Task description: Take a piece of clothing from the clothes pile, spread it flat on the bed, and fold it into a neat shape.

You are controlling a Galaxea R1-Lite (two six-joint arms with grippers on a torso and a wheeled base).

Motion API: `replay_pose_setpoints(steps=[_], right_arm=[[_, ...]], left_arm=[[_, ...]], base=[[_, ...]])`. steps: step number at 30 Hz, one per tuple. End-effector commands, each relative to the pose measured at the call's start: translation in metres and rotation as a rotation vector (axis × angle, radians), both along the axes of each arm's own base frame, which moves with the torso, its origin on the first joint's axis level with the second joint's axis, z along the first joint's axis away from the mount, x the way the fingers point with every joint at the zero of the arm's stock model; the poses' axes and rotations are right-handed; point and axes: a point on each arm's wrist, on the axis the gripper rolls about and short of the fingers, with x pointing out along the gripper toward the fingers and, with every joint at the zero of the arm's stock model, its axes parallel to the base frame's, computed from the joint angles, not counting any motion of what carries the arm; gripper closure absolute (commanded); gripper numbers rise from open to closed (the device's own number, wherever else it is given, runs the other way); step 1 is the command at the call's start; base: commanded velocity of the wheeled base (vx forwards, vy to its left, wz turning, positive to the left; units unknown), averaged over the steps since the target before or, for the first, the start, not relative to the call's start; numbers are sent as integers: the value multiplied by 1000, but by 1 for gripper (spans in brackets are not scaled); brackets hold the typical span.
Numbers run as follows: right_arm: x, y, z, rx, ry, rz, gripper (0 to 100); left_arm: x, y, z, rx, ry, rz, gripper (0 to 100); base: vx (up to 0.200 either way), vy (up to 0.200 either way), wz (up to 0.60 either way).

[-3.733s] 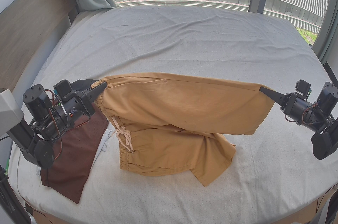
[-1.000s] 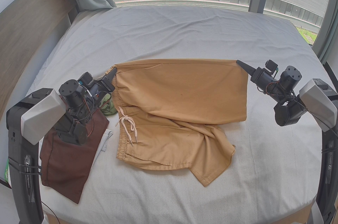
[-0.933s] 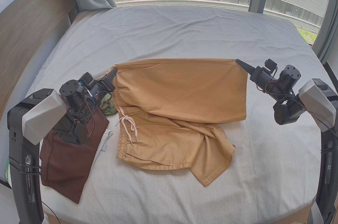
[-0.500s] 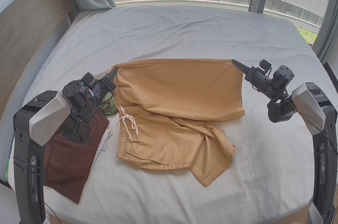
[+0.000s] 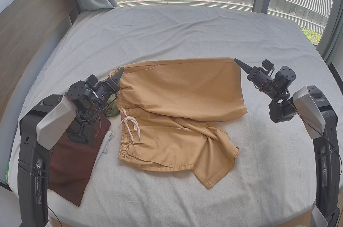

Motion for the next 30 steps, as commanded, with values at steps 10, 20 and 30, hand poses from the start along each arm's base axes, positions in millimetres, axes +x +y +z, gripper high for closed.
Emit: replay_pose_setpoints(steps=[10,20,30], right_arm=[[-41,-3,-6,-12,108,-11,0],[-124,-5,-4,-27,283,-5,0],[-182,-1,-27,-39,461,16,0]], left_arm=[[-37,-8,-11,-10,210,-40,0],[-109,8,9,19,318,-52,0],[-181,17,17,139,399,-120,0]], base=[[0,0,0],[0,0,0],[0,0,0]])
